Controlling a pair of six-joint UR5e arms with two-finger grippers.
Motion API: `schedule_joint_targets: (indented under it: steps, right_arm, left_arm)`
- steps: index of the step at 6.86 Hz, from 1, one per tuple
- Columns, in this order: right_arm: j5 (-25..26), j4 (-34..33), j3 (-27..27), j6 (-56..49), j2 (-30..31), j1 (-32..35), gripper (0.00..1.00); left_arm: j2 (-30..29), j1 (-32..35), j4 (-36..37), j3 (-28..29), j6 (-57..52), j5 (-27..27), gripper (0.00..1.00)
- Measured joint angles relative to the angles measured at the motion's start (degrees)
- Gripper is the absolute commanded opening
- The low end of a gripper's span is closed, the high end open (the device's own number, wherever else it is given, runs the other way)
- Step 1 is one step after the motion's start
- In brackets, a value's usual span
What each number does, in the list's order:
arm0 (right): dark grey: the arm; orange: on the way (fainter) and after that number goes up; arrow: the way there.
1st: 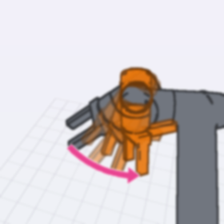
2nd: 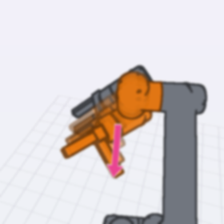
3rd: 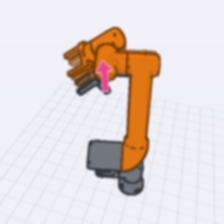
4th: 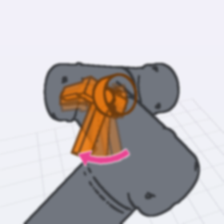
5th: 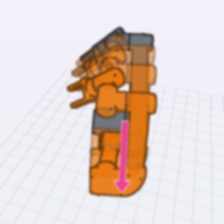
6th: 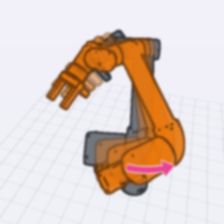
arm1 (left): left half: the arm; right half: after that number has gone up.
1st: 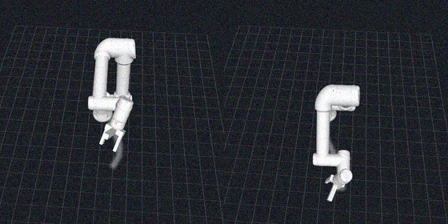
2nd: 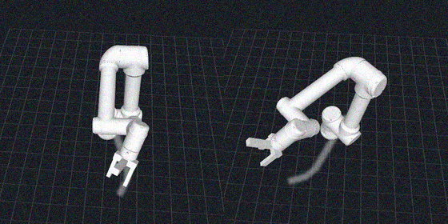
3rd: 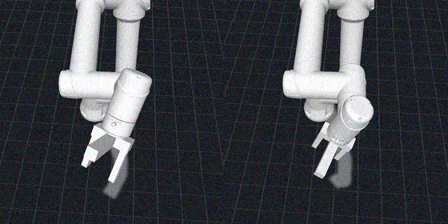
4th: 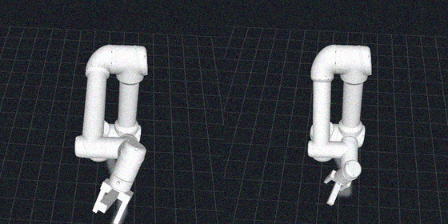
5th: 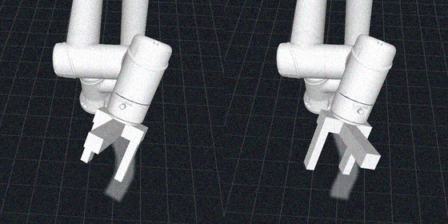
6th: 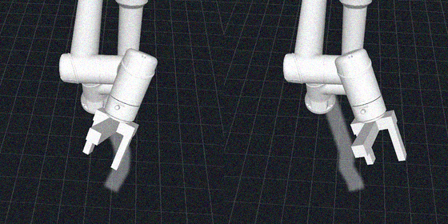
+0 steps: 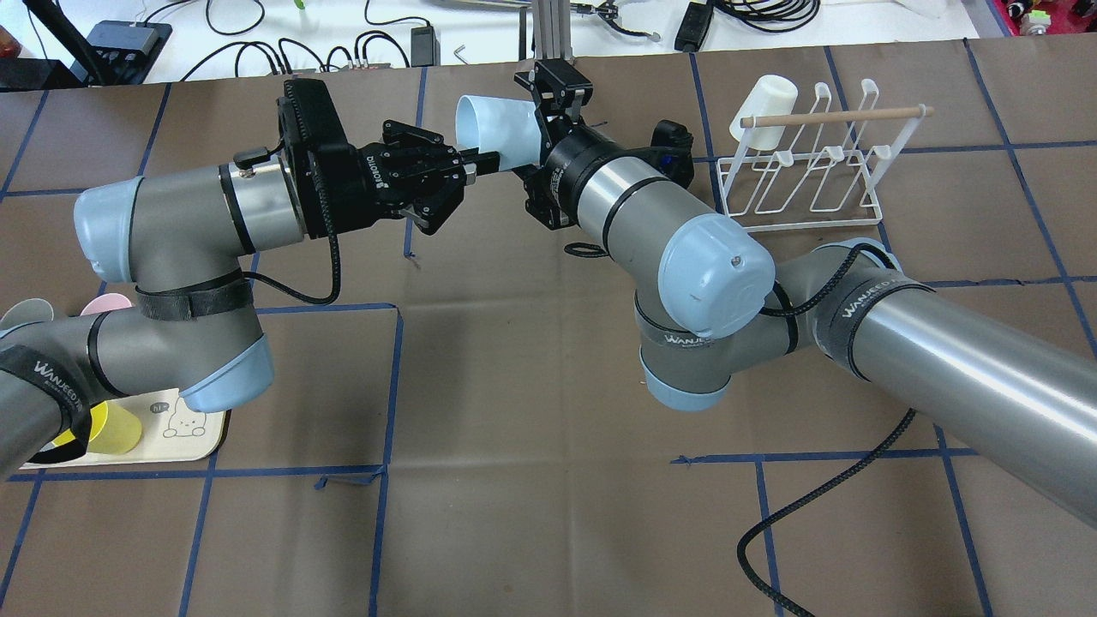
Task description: Transfer IKEA cup to right arm and place on rack
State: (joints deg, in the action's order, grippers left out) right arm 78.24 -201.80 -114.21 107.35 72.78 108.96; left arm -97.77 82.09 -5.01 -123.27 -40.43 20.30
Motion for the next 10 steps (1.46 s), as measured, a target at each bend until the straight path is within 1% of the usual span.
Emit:
schedule_joint_targets:
  steps: [1,4,6,7,8,9,10]
  right_arm:
    - [-0.01,-0.07,0.02,0.01,-0.14,0.02,0.90]
    - [-0.08,-0.31,-0.02,-0.18,-0.18,0.03,0.63]
    - [-0.10,-0.38,-0.11,-0.23,-0.05,0.02,0.49]
    - [-0.12,-0.44,-0.12,-0.24,-0.04,0.02,0.46]
    - [-0.22,-0.52,-0.12,-0.35,-0.06,0.02,0.44]
    - [-0.24,-0.59,-0.13,-0.50,-0.08,0.03,0.44]
    - [-0.25,-0.66,-0.14,-0.60,-0.09,0.03,0.44]
  left_arm:
    - [0.01,0.00,0.00,-0.02,0.00,0.00,0.01]
    - [0.04,0.00,0.01,0.04,0.00,-0.01,0.01]
    - [0.04,0.00,0.00,0.08,0.00,0.02,0.09]
    - [0.05,0.00,-0.01,0.17,-0.02,0.08,0.25]
    - [0.22,-0.01,0.01,0.35,-0.05,0.52,0.65]
    - [0.38,-0.03,0.09,0.49,-0.06,1.36,0.87]
    - [0.36,-0.04,0.14,0.53,0.41,1.97,0.98]
